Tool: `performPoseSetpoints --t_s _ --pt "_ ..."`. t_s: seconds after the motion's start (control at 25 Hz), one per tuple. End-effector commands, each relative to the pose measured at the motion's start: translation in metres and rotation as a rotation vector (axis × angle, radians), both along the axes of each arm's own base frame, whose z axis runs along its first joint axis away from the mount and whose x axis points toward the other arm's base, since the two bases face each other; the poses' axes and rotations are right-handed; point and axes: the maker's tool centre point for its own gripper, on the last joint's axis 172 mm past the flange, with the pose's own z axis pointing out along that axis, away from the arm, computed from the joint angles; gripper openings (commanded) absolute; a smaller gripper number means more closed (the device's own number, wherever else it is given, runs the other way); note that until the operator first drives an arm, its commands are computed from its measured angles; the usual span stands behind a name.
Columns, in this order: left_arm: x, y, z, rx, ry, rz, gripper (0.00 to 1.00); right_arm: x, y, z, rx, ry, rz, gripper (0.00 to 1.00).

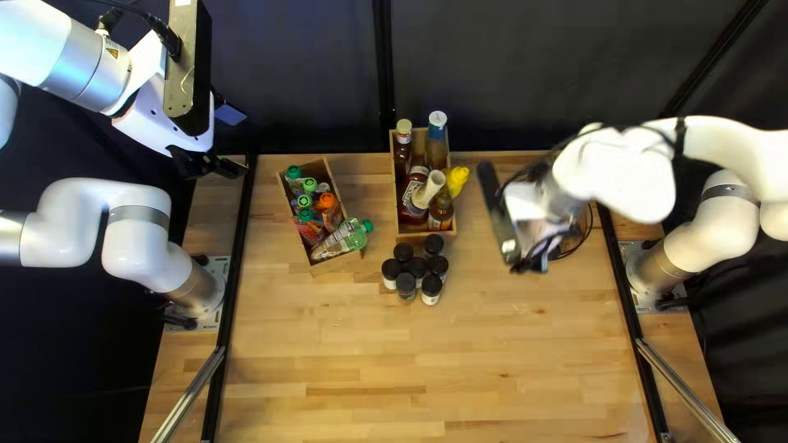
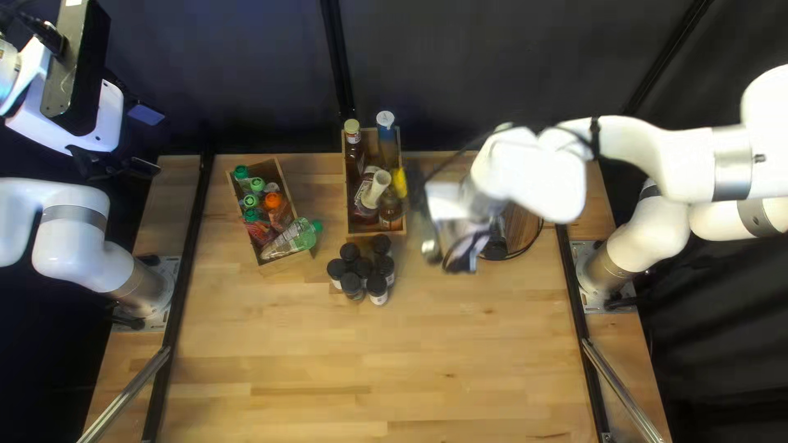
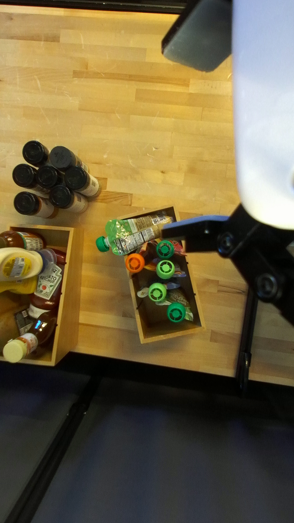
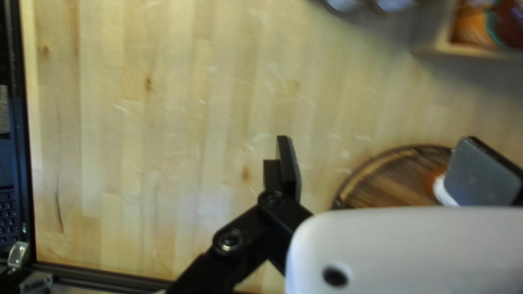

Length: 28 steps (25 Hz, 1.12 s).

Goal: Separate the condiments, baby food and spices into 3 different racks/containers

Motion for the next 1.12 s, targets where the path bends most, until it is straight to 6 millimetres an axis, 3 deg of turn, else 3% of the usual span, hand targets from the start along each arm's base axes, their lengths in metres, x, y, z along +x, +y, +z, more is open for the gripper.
performPoseSetpoints --t_s 0.04,0.64,1.12 --pt "0.000 0.000 0.000 0.000 0.000 0.000 1.00 0.019 0.020 -0.017 -0.015 0.002 0.022 1.00" --pt "0.000 0.000 0.000 0.000 0.000 0.000 1.00 0.034 0.027 -0.093 -0.093 0.049 -0.023 1.00" --pt "0.000 0.000 0.000 0.000 0.000 0.000 1.00 0.054 0.003 -0.126 -0.136 0.095 -0.110 1.00"
